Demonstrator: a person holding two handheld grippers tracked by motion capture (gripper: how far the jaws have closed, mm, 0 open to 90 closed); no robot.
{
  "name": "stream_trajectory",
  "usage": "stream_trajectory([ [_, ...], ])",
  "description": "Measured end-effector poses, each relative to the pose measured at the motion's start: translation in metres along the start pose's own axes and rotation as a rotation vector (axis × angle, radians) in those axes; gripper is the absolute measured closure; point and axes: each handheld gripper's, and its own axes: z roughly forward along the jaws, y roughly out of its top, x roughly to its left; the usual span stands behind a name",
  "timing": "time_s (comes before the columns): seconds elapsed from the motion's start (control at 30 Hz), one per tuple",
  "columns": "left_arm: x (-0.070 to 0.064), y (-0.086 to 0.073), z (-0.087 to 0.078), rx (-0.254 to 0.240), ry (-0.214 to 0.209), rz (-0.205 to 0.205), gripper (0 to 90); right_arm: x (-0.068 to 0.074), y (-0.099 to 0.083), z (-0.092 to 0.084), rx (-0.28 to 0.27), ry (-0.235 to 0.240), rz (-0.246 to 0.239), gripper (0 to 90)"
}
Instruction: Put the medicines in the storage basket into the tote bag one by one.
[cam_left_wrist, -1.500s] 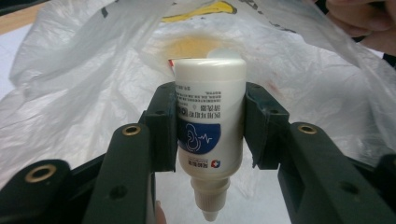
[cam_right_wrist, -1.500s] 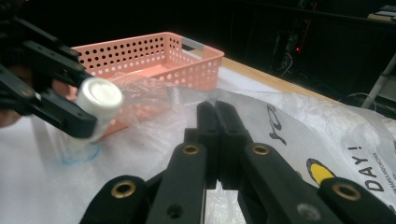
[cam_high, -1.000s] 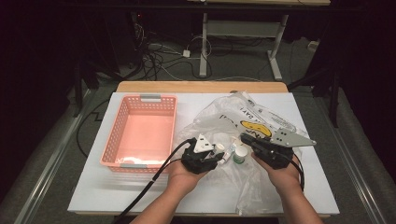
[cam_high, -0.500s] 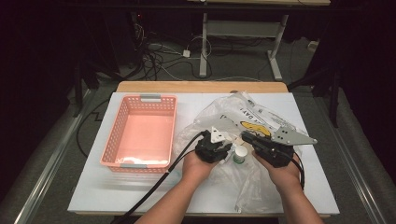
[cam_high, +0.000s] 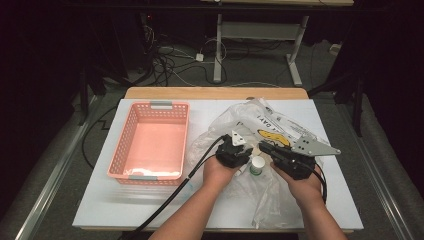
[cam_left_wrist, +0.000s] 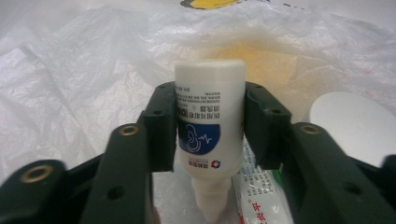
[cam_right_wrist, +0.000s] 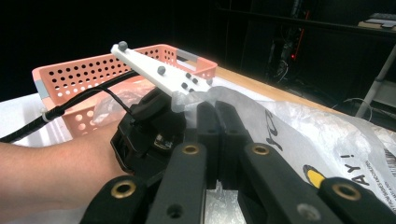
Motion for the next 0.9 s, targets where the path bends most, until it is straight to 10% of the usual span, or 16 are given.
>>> stream_trajectory([
  [0.33,-0.008,-0.011,-0.039,-0.020,-0.022,-0.002,41.2,0.001,-0.002,0.000,0.007,-0.003,-0.003,90.0],
  [0.67,-0.010,-0.067,-0.080,0.032,-0.053,-0.007,34.1,0.005,-0.002,0.001,0.019,-0.002,-0.014,90.0],
  [0.9,0.001,-0.077,-0.070,0.119,-0.039,-0.045,16.6,0.005,-0.005,0.004,0.039,0.003,-0.016,90.0],
])
